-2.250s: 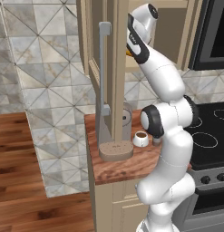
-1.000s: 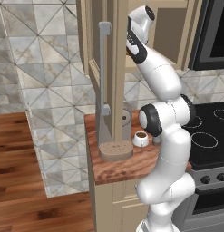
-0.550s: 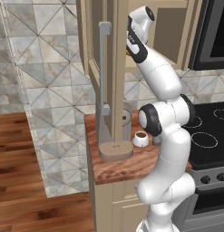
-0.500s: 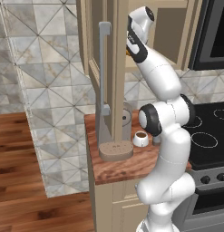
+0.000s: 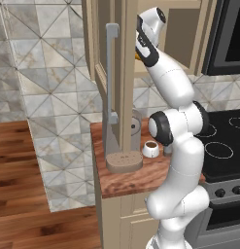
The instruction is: Pick the cinnamon and honey bottle from the cabinet and place them next to the mug.
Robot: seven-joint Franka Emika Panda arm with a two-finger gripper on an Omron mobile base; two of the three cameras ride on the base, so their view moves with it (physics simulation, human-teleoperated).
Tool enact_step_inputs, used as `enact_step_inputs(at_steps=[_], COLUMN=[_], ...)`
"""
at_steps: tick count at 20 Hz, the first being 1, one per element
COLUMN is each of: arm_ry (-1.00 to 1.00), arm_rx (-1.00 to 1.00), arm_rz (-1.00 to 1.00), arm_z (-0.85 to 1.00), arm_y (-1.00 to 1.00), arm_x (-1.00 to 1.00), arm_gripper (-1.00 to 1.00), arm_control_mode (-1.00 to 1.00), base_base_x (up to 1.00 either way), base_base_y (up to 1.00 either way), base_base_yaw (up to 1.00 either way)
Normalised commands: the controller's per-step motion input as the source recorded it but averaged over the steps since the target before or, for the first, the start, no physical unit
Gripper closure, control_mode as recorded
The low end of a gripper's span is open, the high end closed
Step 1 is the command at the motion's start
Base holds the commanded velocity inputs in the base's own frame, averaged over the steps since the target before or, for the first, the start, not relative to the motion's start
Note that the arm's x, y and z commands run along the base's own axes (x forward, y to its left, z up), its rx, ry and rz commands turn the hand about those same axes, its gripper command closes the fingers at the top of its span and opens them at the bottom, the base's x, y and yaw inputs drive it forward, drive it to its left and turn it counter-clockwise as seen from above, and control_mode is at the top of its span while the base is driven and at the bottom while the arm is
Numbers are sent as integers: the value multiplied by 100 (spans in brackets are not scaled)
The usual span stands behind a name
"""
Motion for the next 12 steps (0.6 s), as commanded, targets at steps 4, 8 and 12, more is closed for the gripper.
enact_step_inputs(at_steps=[4, 8, 12], arm_ry=[0, 0, 0], arm_rx=[0, 0, 0], arm_rz=[0, 0, 0], arm_z=[0, 0, 0], arm_y=[0, 0, 0], arm_x=[0, 0, 0], arm_gripper=[-100, 100, 100], arm_control_mode=[-100, -100, -100], base_base_x=[0, 0, 0], base_base_y=[0, 0, 0], base_base_yaw=[0, 0, 0])
